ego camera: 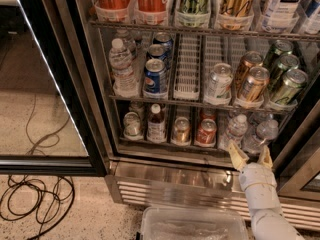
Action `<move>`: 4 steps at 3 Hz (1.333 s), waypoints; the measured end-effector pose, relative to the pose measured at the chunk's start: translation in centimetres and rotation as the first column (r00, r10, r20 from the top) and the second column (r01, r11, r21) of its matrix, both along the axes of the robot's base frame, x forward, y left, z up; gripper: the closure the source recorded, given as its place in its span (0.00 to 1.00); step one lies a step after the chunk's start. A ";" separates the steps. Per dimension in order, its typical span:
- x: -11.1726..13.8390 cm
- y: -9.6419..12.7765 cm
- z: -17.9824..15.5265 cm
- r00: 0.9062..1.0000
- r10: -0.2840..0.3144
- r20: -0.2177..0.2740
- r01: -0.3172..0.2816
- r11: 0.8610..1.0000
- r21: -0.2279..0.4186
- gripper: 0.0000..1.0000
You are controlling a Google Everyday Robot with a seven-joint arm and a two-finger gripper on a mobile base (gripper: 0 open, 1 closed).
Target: Pick water bottle from bottom shelf of fridge
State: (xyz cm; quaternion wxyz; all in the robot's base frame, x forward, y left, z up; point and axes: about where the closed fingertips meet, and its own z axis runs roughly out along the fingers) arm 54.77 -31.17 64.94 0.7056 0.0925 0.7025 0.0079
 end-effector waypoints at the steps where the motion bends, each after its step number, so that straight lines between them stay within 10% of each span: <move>1: 0.5 -0.6 0.1 1.000 -0.024 0.018 0.024 1.000 -0.007 0.27; 4: -0.6 -2.8 0.3 0.995 -0.102 0.023 0.102 0.994 -0.024 0.27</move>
Offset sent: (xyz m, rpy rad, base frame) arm 0.0074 -0.0210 0.0022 -0.0244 -0.0343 -0.0745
